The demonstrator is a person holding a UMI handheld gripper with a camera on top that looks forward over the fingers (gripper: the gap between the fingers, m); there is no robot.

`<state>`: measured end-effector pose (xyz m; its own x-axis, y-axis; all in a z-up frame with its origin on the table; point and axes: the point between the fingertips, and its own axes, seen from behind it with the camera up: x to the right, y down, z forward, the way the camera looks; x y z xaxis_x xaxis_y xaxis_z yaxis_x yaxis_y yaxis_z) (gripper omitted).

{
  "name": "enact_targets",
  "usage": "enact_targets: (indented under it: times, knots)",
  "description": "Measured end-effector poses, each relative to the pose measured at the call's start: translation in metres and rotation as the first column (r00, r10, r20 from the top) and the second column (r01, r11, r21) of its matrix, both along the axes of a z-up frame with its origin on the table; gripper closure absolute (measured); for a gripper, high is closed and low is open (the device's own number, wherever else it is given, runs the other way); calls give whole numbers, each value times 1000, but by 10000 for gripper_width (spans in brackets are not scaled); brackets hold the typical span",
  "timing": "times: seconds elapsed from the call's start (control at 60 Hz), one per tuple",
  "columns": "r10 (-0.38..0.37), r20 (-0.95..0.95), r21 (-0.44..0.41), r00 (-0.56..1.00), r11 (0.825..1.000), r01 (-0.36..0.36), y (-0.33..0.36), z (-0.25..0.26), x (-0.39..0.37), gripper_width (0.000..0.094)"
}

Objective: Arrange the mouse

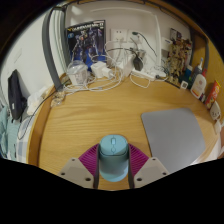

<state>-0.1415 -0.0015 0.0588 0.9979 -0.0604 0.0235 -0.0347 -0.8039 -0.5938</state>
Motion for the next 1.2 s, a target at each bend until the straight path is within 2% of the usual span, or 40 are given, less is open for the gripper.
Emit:
enact_targets:
  times: [0.067, 0.35, 0.417, 0.5, 0.633, 0.733, 0.817, 0.883, 0.967, 1.1, 1.2]
  knots:
    - [4, -1, 8, 1000, 1000, -4, -5, 1, 2, 563]
    - [83, -13, 16, 996, 996, -83, -8, 10, -10, 564]
    - [116, -10, 67, 993, 991, -115, 9, 34, -20, 564]
    - [150, -14, 163, 989, 976, -146, 25, 91, -23, 564]
    - [163, 38, 315, 986, 934, -167, 62, 191, 6, 565]
    - [131, 81, 392, 988, 907, -152, 79, 246, 51, 565]
    - [94, 107, 413, 990, 901, -130, 87, 263, 100, 565]
    - [75, 109, 400, 991, 910, -113, 86, 257, 137, 565]
    - [61, 121, 350, 991, 932, -100, 79, 232, 180, 565]
    - [74, 112, 228, 991, 969, -98, 58, 163, 227, 563]
    - [93, 81, 143, 992, 984, -104, 41, 108, 243, 564]
